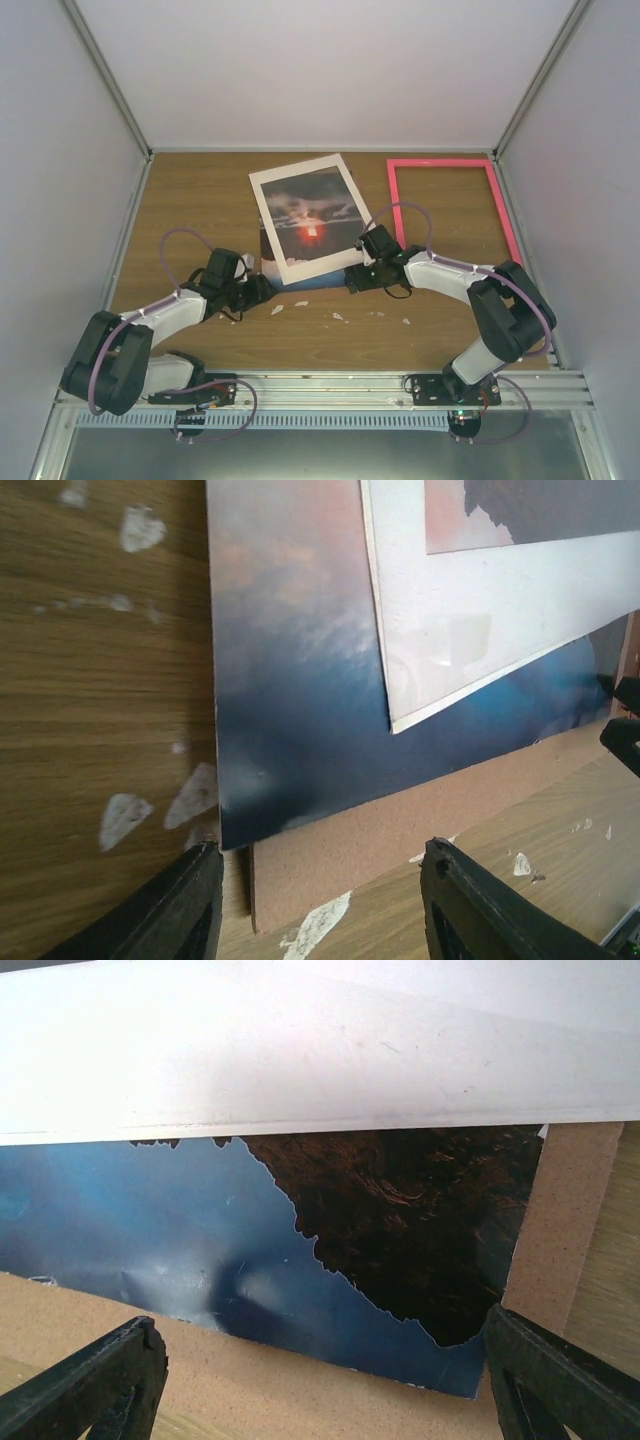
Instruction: Take the photo out of the frame
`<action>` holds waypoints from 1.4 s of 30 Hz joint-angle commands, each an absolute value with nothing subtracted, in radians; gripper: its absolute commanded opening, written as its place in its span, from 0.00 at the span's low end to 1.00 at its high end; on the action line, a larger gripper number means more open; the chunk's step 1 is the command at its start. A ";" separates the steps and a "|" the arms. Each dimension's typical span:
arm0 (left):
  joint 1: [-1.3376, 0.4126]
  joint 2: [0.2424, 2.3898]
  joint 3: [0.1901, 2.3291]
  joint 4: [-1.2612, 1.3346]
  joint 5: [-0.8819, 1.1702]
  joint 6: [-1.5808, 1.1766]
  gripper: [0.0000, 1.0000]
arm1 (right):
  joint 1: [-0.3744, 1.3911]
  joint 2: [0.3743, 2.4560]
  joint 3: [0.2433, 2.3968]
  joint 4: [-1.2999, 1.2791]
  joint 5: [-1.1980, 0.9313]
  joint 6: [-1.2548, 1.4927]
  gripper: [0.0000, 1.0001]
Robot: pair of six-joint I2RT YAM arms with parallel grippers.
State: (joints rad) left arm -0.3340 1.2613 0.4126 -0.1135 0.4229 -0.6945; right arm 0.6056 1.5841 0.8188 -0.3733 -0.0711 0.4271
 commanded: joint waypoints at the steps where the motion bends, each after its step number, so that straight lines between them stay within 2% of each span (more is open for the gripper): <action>1: -0.297 1.222 0.370 -0.149 0.417 -0.715 0.57 | 0.611 1.606 0.789 -0.356 -0.149 0.434 0.87; 12: -0.174 1.250 0.319 -0.037 0.485 -0.725 0.58 | 0.612 1.621 0.776 -0.335 -0.162 0.425 0.87; 23: -0.144 1.363 0.273 0.129 0.568 -0.779 0.56 | 0.615 1.629 0.768 -0.310 -0.181 0.422 0.87; 29: -0.098 1.336 0.221 0.228 0.611 -0.820 0.54 | 0.616 1.631 0.757 -0.303 -0.181 0.420 0.87; 36: -0.098 1.239 0.239 0.242 0.611 -0.804 0.54 | 0.617 1.637 0.755 -0.299 -0.181 0.417 0.86; 42: -0.098 1.248 0.273 0.254 0.628 -0.784 0.54 | 0.618 1.641 0.757 -0.298 -0.182 0.415 0.86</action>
State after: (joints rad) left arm -0.1047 1.2446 0.2462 0.2352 0.6285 -0.8017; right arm 0.6067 1.5913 0.7925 -0.2630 -0.1440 0.4160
